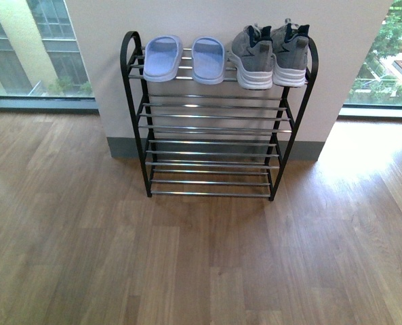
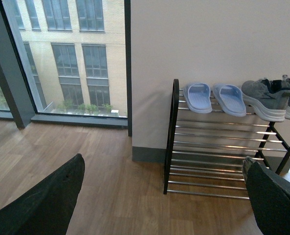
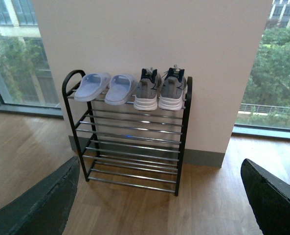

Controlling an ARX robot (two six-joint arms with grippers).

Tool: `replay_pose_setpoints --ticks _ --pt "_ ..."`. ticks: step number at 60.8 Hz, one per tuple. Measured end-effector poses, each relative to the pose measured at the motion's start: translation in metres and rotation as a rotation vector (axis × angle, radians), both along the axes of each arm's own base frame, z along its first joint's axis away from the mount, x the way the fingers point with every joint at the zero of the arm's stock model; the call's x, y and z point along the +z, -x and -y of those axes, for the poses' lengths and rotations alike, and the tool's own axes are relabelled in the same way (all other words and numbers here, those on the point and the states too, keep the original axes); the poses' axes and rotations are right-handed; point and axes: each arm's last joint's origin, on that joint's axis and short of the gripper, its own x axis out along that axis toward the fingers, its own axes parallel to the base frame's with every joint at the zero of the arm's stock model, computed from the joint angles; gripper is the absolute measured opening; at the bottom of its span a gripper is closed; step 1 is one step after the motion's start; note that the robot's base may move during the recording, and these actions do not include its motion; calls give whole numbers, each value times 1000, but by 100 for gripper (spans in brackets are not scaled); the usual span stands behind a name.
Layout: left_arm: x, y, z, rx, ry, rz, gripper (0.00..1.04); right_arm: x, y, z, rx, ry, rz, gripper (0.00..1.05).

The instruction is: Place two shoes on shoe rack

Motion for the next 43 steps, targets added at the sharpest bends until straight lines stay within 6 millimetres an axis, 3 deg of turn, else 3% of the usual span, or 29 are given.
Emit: replay_pose_setpoints --ticks 43 --pt "0 0 0 0 0 0 95 0 0 0 0 0 1 95"
